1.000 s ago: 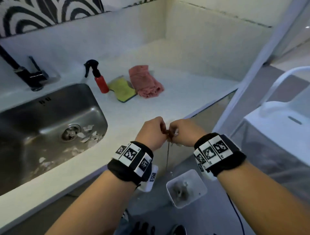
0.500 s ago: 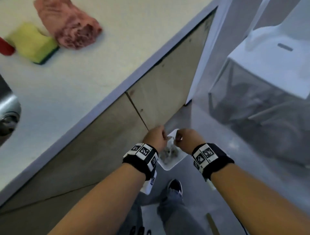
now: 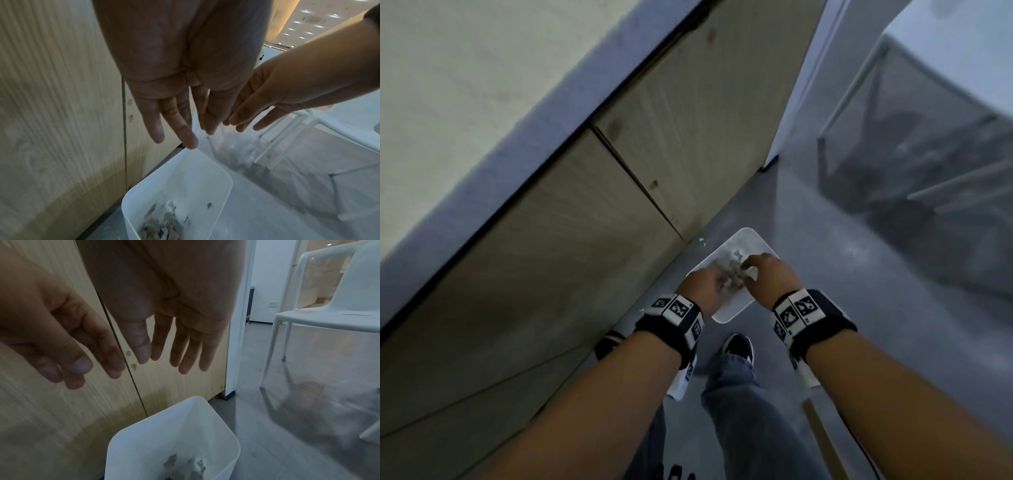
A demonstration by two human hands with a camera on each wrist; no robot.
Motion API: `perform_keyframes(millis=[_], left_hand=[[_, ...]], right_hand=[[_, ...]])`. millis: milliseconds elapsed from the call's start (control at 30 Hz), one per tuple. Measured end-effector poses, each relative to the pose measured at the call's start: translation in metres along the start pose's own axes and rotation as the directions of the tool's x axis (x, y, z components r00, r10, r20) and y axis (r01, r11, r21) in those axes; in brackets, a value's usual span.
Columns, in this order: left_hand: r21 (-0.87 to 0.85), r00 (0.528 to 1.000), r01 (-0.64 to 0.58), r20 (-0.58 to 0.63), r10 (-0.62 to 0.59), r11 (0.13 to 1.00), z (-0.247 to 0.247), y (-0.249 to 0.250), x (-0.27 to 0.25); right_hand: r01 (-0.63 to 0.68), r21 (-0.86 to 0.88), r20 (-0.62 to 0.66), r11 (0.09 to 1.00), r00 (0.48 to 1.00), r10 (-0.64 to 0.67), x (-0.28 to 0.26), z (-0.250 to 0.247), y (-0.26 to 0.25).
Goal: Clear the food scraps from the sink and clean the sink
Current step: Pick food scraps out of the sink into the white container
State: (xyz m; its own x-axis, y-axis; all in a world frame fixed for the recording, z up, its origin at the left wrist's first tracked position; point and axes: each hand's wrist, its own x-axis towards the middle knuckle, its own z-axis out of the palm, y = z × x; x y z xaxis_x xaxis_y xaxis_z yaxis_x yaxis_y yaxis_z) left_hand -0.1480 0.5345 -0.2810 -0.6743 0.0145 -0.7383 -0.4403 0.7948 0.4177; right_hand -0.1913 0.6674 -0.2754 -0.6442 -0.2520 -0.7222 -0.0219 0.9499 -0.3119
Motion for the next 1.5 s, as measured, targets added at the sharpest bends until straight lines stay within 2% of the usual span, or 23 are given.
perform_keyframes(millis=[200,333,433,567,700,800,900,1000,1067,1167,1267,1333,1500], left_hand=[[-0.18,0.991,-0.019,-0.132,-0.005,0.984,-0.03,0.011,-0.018],[-0.255,0.973,-0.083,-0.228,0.024,0.963,-0.066,0.023,-0.046],[-0.217,0.938,-0.162,-0.337,0.082,0.963,-0.099,0.032,-0.078],[-0.197,0.878,-0.2,-0.472,0.087,0.96,-0.147,0.035,-0.13],[-0.172,0.81,-0.244,-0.578,0.103,0.954,-0.2,0.029,-0.183],[-0.214,0.785,-0.262,-0.614,0.079,0.941,-0.232,0.016,-0.223],[-0.212,0.733,-0.257,-0.679,0.047,0.943,-0.268,-0.008,-0.259],[-0.197,0.675,-0.175,-0.737,-0.029,0.965,-0.305,-0.046,-0.288],[-0.196,0.656,-0.095,-0.749,-0.087,0.976,-0.328,-0.08,-0.299],[-0.236,0.669,0.0,-0.722,-0.176,0.972,-0.359,-0.136,-0.307],[-0.237,0.686,0.116,-0.683,-0.251,0.965,-0.382,-0.194,-0.302],[-0.236,0.713,0.175,-0.639,-0.288,0.956,-0.391,-0.228,-0.292],[-0.143,0.804,0.213,-0.536,-0.257,0.966,-0.398,-0.286,-0.248]], right_hand=[[0.026,0.103,-0.093,0.994,0.996,-0.017,-0.012,-0.025,-0.018],[0.16,0.088,-0.151,0.983,0.978,-0.146,-0.034,-0.062,-0.053],[0.254,0.042,-0.193,0.966,0.951,-0.242,-0.058,-0.096,-0.088],[0.375,-0.015,-0.202,0.927,0.907,-0.37,-0.099,-0.14,-0.139],[0.483,-0.096,-0.208,0.871,0.846,-0.492,-0.136,-0.177,-0.196],[0.532,-0.162,-0.196,0.831,0.808,-0.555,-0.16,-0.199,-0.242],[0.595,-0.181,-0.215,0.783,0.753,-0.622,-0.179,-0.213,-0.29],[0.662,-0.207,-0.223,0.72,0.685,-0.694,-0.186,-0.215,-0.34],[0.694,-0.242,-0.209,0.678,0.645,-0.735,-0.186,-0.212,-0.375],[0.706,-0.292,-0.164,0.646,0.628,-0.761,-0.176,-0.199,-0.425],[0.699,-0.309,-0.119,0.645,0.644,-0.756,-0.158,-0.179,-0.468],[0.687,-0.34,-0.084,0.642,0.658,-0.748,-0.146,-0.165,-0.493],[0.585,-0.374,-0.049,0.72,0.762,-0.645,-0.115,-0.135,-0.536]])
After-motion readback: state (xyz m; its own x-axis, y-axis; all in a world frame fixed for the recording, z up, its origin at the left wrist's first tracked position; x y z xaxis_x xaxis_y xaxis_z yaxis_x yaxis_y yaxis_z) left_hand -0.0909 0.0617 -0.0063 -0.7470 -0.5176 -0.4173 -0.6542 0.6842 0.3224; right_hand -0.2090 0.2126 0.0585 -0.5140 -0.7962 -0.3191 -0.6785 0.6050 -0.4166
